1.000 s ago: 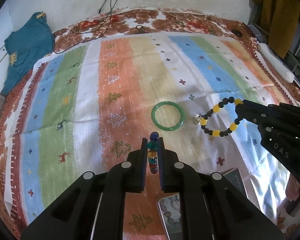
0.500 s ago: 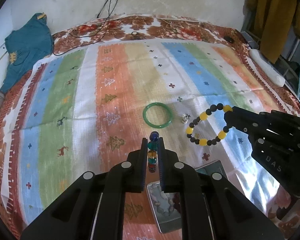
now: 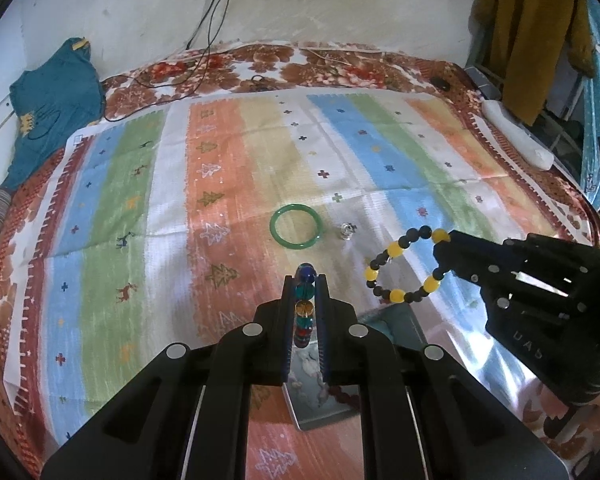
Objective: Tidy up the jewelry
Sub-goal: 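Carry both bracelets to the silver tin and open both tools over it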
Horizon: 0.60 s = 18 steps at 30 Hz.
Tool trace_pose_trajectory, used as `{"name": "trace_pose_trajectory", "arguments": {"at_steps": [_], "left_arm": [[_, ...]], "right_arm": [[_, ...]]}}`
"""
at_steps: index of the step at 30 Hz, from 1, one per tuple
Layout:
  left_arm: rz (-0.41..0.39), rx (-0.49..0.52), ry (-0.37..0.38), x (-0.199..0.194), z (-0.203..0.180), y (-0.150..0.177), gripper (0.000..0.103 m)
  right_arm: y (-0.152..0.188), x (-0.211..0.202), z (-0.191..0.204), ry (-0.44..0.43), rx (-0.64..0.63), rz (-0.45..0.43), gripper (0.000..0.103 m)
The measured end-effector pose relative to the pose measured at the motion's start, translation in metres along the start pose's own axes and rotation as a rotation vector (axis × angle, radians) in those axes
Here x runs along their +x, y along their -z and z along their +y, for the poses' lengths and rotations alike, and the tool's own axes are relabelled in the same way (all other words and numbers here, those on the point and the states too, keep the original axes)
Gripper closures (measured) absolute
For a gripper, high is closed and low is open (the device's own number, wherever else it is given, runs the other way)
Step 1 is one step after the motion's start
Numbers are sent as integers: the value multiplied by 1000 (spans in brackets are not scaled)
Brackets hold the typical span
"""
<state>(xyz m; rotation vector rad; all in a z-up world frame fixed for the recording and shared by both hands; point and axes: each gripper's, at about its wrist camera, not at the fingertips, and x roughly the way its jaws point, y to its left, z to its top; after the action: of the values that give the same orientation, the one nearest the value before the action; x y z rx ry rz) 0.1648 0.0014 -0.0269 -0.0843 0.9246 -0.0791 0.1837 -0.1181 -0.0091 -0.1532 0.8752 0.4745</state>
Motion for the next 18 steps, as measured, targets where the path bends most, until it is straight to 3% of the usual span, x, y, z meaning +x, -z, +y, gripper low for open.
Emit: {"name": "trace_pose_trajectory", "arguments": {"at_steps": [18], "left_arm": [[-13, 9, 18, -28, -15, 28, 94]], "right_arm": [[28, -27, 13, -31, -13, -3, 91]]}}
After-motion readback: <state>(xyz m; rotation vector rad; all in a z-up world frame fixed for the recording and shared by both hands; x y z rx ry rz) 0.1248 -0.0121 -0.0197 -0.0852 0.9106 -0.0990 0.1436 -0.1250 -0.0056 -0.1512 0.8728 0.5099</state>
